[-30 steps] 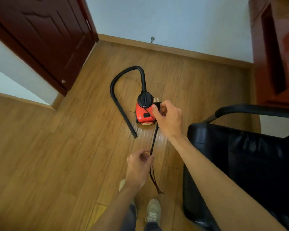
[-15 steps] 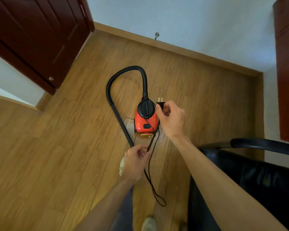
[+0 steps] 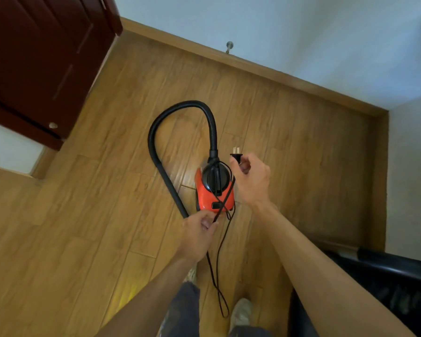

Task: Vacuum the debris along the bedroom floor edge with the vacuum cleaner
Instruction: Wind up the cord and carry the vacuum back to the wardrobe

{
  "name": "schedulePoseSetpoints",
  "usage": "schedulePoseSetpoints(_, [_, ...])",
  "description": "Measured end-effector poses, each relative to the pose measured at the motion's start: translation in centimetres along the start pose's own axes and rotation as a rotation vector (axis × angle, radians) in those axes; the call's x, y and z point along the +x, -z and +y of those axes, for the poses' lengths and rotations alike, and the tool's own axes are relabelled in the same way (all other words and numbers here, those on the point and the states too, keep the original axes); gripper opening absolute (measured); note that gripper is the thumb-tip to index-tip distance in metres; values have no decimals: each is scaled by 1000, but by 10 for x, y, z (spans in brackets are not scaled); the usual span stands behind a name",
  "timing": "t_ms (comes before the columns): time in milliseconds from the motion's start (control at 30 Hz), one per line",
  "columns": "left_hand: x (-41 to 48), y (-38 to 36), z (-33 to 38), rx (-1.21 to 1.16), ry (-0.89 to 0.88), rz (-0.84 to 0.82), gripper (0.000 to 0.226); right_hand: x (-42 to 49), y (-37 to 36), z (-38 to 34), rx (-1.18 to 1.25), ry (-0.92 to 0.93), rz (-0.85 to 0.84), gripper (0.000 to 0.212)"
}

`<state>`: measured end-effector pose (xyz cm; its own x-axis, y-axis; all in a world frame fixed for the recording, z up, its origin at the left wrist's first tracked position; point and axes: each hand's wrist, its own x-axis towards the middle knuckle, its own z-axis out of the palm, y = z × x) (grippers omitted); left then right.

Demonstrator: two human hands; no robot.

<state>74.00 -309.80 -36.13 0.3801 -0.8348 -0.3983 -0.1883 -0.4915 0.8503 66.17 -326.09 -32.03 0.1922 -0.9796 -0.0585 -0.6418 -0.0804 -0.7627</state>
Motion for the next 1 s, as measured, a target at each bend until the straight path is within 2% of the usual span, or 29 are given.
schedulePoseSetpoints(133, [21, -9, -9, -58, -16, 31, 39, 23, -9, 5, 6, -26, -57, 26])
schedulePoseSetpoints(167, [26, -14, -12, -66, -14, 40, 38, 29, -12, 7, 1, -23, -68, 26])
schedulePoseSetpoints(267, [41, -29, -18, -85, 14, 41, 12, 44, -22, 15, -16, -15, -113, 24])
schedulePoseSetpoints(300, [46, -35, -21, -93, 25, 43, 10, 49, -26, 19, -17, -15, -129, 24])
schedulePoseSetpoints(433, [70, -57, -31, -93, 91, 91, 18, 68, -40, 43, 7, -35, -162, 25])
schedulePoseSetpoints(733, [127, -108, -31, 129, 266, 187, 7, 119, -71, 115, 122, -207, -264, 13])
schedulePoseSetpoints(867, [157, -127, -41, 213, 369, 186, 10, 136, -87, 143, 159, -219, -357, 15])
schedulePoseSetpoints(1000, [178, -140, -69, 265, 360, 162, 12, 147, -110, 173, 117, -219, -412, 16])
